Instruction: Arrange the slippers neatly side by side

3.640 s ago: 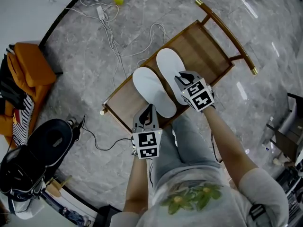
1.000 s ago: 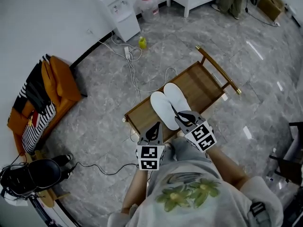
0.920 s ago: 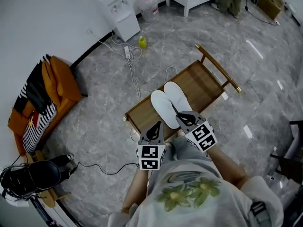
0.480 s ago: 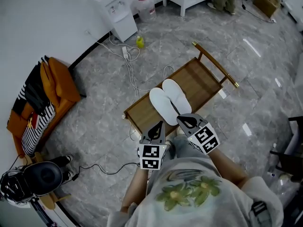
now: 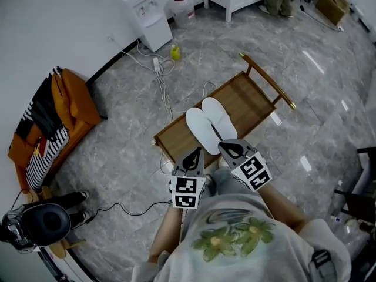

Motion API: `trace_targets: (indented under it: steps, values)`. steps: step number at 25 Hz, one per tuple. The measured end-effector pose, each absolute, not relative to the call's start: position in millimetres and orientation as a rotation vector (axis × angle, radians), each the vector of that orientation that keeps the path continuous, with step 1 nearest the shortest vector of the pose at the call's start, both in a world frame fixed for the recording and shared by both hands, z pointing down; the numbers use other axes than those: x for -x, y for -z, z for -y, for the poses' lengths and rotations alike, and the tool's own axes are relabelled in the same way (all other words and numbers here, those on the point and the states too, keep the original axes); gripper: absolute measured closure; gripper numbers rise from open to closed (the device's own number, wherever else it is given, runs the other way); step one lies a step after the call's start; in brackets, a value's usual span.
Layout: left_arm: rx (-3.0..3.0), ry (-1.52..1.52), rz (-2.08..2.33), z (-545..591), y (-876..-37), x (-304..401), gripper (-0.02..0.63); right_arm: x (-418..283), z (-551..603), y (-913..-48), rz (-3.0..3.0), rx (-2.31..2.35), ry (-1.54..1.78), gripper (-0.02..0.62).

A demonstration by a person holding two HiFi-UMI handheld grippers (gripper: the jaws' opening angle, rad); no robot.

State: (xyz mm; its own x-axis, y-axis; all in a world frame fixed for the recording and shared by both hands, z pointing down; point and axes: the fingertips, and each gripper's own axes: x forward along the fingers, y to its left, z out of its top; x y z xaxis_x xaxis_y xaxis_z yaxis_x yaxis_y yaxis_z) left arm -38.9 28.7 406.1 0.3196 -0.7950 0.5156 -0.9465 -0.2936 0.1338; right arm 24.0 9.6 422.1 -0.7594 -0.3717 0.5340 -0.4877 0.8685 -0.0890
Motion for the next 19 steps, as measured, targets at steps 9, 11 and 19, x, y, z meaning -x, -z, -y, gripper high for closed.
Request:
trace_targets:
  steps: [9, 11, 19]
  values:
    - [-2.168, -0.490, 1.544, -33.9, -406.9, 36.2, 0.589, -28.3, -13.9, -424.0, 2.507, -0.615, -0.283, 0.589]
    - [-2.167, -0.493, 1.545, -35.2, -407.6, 37.2, 0.589, -26.6, -15.0, -424.2, 2.510, -0.610, -0.284, 0.589]
    - [-2.170, -0.496, 1.547, -37.3, -414.9, 38.2, 0.590, -26.1, -13.8, -426.9, 2.506, -0.608, -0.285, 0.589]
